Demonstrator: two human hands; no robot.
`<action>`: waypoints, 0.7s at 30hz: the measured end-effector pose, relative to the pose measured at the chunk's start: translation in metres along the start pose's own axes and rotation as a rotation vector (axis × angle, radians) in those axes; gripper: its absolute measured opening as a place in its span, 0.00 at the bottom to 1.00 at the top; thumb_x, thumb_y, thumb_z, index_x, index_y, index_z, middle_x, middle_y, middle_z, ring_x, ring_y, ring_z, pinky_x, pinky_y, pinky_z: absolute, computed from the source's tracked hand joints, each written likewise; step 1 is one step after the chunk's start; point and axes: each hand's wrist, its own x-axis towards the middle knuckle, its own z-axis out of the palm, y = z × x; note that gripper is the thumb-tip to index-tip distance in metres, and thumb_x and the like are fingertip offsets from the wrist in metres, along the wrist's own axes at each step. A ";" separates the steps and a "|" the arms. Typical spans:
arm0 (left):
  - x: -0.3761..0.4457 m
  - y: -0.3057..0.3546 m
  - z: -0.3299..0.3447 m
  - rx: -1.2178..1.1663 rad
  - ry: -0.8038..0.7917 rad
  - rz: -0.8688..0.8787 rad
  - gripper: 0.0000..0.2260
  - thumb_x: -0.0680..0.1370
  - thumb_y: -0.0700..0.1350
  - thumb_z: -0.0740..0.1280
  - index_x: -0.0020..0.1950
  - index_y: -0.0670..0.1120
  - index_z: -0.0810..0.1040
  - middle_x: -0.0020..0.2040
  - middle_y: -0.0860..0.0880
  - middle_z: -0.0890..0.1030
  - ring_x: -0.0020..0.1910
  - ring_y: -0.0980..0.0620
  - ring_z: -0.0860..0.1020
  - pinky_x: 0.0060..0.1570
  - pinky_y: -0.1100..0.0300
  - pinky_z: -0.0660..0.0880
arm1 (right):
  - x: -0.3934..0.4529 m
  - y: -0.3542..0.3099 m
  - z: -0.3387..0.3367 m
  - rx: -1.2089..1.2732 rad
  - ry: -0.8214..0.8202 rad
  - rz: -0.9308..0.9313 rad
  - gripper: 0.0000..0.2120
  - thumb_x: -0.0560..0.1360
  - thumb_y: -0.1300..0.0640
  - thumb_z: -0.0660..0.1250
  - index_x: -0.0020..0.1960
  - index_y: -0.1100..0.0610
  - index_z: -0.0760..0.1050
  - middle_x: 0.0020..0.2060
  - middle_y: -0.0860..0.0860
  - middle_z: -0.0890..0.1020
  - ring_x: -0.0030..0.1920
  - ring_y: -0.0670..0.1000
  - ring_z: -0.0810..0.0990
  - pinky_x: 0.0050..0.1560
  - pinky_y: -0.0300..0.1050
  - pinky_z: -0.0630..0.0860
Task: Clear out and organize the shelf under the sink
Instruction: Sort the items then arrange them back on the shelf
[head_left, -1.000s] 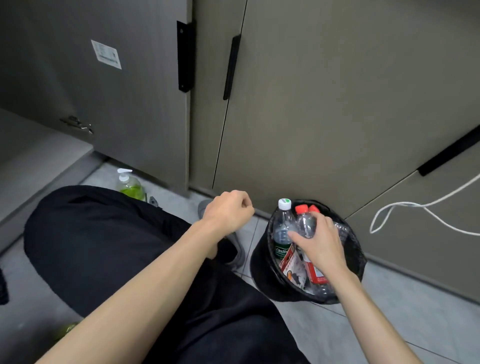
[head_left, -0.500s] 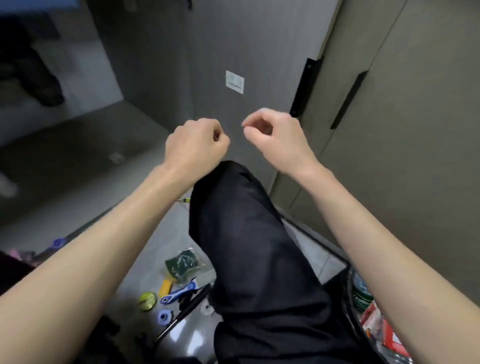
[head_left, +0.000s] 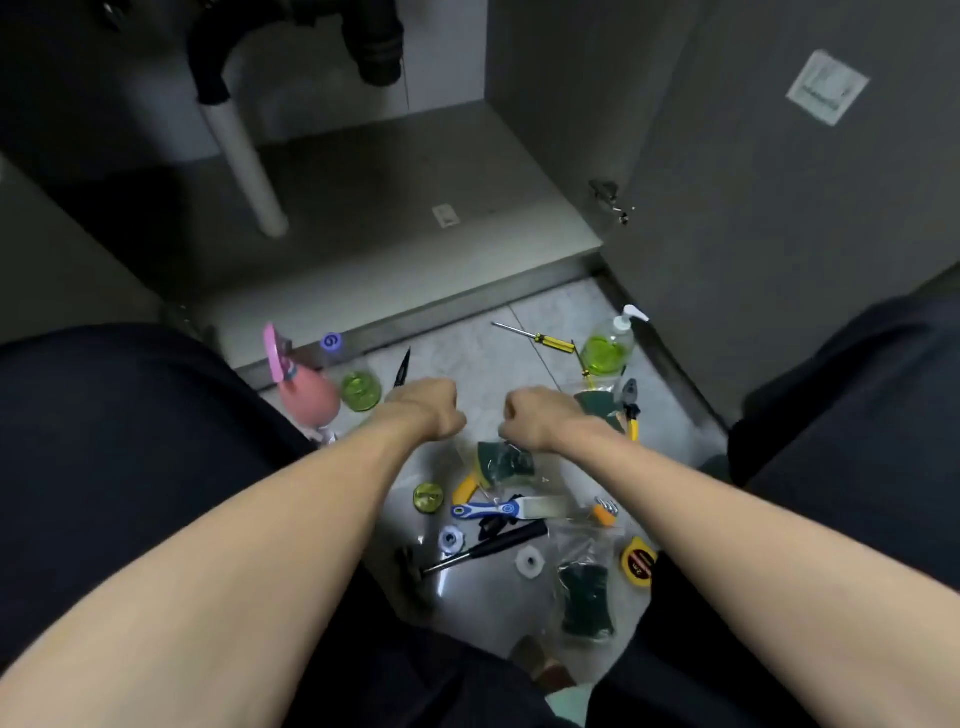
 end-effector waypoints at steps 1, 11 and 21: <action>0.002 0.001 0.015 0.041 -0.034 0.009 0.13 0.77 0.50 0.62 0.57 0.47 0.77 0.60 0.43 0.80 0.57 0.41 0.78 0.46 0.55 0.70 | 0.000 0.011 0.024 -0.028 -0.032 0.013 0.17 0.76 0.48 0.64 0.62 0.54 0.77 0.61 0.57 0.80 0.61 0.59 0.79 0.56 0.50 0.76; 0.026 0.020 0.142 -0.221 0.137 0.073 0.22 0.77 0.50 0.66 0.69 0.48 0.68 0.70 0.46 0.65 0.69 0.44 0.65 0.60 0.48 0.72 | -0.019 0.104 0.133 -0.020 -0.218 0.192 0.19 0.77 0.50 0.66 0.65 0.55 0.72 0.61 0.55 0.75 0.62 0.57 0.75 0.56 0.52 0.75; 0.043 0.023 0.173 -0.077 0.111 0.073 0.34 0.73 0.58 0.72 0.73 0.47 0.62 0.65 0.46 0.71 0.64 0.45 0.68 0.62 0.52 0.68 | -0.033 0.113 0.161 -0.135 -0.199 0.171 0.18 0.74 0.56 0.69 0.64 0.58 0.77 0.64 0.57 0.74 0.66 0.58 0.72 0.61 0.53 0.74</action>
